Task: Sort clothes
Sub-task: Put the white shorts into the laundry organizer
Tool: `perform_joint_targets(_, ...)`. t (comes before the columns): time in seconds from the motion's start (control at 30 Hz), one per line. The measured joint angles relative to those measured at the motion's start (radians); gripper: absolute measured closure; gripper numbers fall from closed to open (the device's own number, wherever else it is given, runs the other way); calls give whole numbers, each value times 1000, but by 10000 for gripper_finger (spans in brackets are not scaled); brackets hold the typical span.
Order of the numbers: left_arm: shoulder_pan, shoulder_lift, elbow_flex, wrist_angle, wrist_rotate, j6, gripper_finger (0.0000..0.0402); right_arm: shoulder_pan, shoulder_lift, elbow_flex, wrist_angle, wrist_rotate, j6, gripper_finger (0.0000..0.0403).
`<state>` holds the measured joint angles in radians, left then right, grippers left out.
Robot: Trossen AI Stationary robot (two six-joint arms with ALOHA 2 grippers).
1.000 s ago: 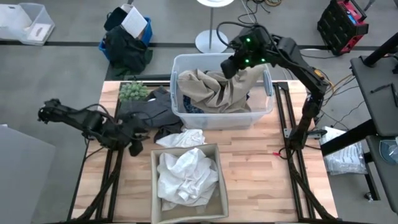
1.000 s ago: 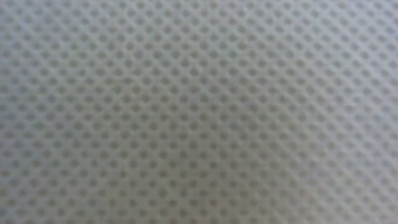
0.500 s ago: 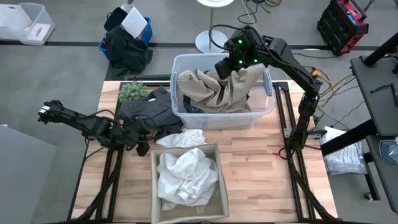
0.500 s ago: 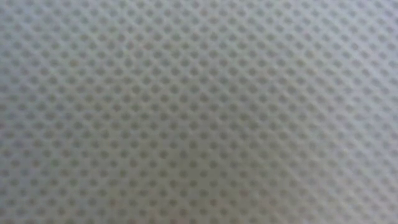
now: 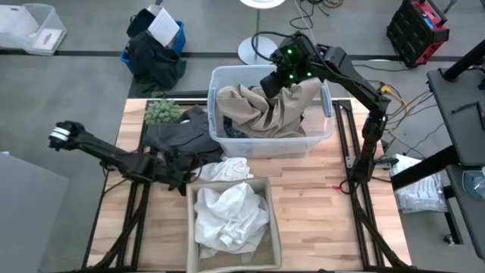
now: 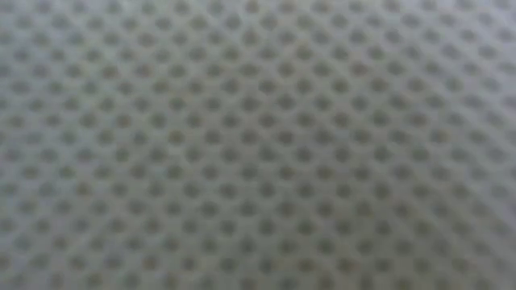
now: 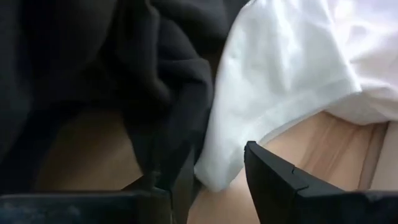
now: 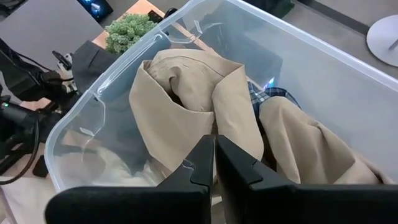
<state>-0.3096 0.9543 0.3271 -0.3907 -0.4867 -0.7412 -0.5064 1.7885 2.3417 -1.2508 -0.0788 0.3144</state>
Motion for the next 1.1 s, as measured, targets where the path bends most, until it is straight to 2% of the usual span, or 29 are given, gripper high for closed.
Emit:
perform_joint_targets(0.17,0,48,-13,37,-5,23,240,0,0,0,0,0,-1,393)
perform_joint_targets(0.33,10,112,-32,61,-52,27,192,0,0,0,-1,0,-2,393)
perform_joint_targets(0.47,12,186,-73,170,-50,19,177,0,0,0,-1,0,-15,393)
perform_joint_targets(0.53,12,221,-80,221,-57,16,190,0,0,0,-1,0,-15,393)
perform_joint_targets(0.6,12,252,-80,250,-62,16,224,0,0,0,-1,0,-15,393)
perform_joint_targets(0.73,13,283,-54,255,-43,30,360,0,0,0,-1,0,-19,393)
perform_joint_targets(0.77,13,279,-45,249,-28,31,378,0,0,0,-1,0,-19,393)
perform_joint_targets(0.9,5,237,41,132,43,26,392,0,0,0,-1,0,-19,393)
perform_joint_targets(1.1,5,138,278,-261,11,39,396,0,0,-1,1,0,-38,393)
